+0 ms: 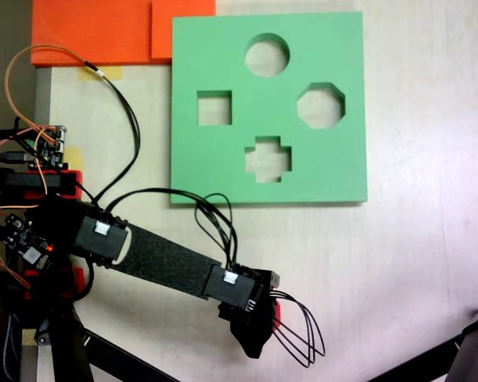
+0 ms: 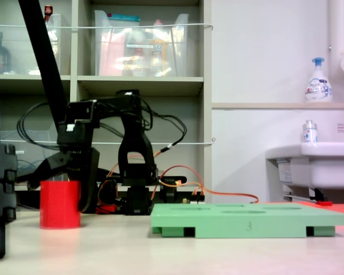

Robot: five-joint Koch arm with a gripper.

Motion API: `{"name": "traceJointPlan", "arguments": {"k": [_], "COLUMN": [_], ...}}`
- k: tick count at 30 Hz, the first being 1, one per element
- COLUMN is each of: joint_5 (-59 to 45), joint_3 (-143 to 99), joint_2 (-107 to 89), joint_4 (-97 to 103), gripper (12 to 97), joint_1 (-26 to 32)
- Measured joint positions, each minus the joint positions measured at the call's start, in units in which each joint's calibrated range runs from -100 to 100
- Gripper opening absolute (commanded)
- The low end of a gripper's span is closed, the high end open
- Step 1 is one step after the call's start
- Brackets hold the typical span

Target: Put the octagonal pillar block into the corresponding hole

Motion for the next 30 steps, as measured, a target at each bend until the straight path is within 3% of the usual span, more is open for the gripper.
{"name": "traceJointPlan", "arguments": {"k": [4, 10, 25, 30], "joint_5": [-0.1, -0.3, -0.1, 0.8], "joint_3": [1.4, 2.6, 3.1, 3.9], "joint_2": [1.8, 3.8, 4.4, 2.6], "joint_4": [-2.6, -10.1, -18.0, -20.7], "gripper": [58.1, 49.1, 33.6, 33.5], "joint_1": [0.0, 0.0, -0.1, -0.1]}}
